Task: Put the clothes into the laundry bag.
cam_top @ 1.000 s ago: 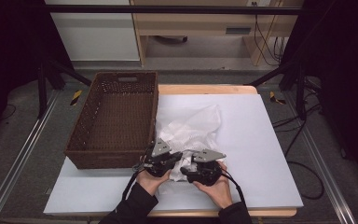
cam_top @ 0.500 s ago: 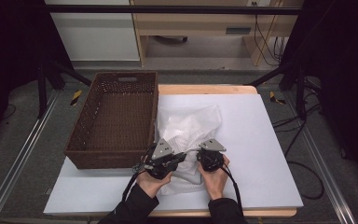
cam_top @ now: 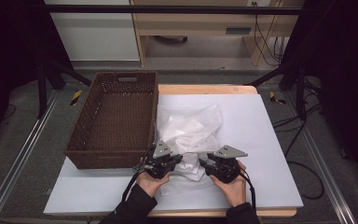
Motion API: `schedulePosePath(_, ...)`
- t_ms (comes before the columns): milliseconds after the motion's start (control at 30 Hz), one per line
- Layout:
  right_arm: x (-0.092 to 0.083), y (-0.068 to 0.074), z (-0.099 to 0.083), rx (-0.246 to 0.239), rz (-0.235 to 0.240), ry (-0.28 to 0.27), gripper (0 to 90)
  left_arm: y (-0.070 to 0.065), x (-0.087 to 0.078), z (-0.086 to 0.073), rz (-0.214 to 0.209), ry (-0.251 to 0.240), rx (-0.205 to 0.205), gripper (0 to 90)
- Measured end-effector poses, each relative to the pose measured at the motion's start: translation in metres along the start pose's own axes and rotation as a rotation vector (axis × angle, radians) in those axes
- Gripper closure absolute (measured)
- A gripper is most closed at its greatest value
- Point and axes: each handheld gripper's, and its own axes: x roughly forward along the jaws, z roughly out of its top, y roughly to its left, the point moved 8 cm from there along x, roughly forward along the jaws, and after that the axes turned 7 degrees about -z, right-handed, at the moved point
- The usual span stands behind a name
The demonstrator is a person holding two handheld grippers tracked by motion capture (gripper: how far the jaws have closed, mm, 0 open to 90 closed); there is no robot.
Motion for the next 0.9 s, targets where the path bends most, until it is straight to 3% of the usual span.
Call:
schedulePosePath(133,0.014,0.027,0.003,-0.040,0.068,-0.001,44.4,0.000,-0.002,0.002,0.000,-0.012,0.000,88.7)
schedulePosePath(233,0.040,0.036,-0.008,-0.067,0.048,0.062,44.9,0.000,-0.003,0.002,-0.002,-0.018,0.000,88.8)
schedulePosePath(300,0.049,0.036,-0.012,-0.092,0.015,0.071,52.2,0.000,-0.003,0.003,-0.005,-0.021,0.002,88.8)
schedulePosePath(367,0.048,0.034,-0.010,-0.111,-0.027,0.091,69.5,-0.001,-0.003,0.003,-0.006,-0.021,0.000,88.8)
schedulePosePath(433,0.050,0.031,-0.009,-0.120,-0.068,0.083,79.0,-0.003,-0.003,0.005,-0.009,-0.026,0.003,88.8)
schedulePosePath(533,0.056,0.026,-0.003,-0.071,-0.125,0.058,81.4,-0.009,-0.006,0.010,-0.028,-0.032,0.009,88.8)
schedulePosePath(667,0.069,0.003,0.011,0.050,-0.253,-0.034,81.3,-0.020,-0.009,0.015,-0.043,-0.026,0.045,88.9)
schedulePosePath(733,0.075,-0.008,0.013,0.084,-0.302,-0.033,80.6,-0.020,-0.007,0.013,-0.038,-0.016,0.051,88.8)
schedulePosePath(767,0.077,-0.009,0.012,0.097,-0.297,-0.018,79.9,-0.020,-0.006,0.012,-0.039,-0.012,0.047,88.9)
schedulePosePath(833,0.077,-0.008,0.012,0.059,-0.284,-0.005,75.9,-0.016,-0.002,0.007,-0.038,0.000,0.036,88.8)
schedulePosePath(900,0.073,-0.006,0.009,0.060,-0.230,0.005,66.1,-0.013,0.000,0.002,-0.034,0.009,0.028,88.8)
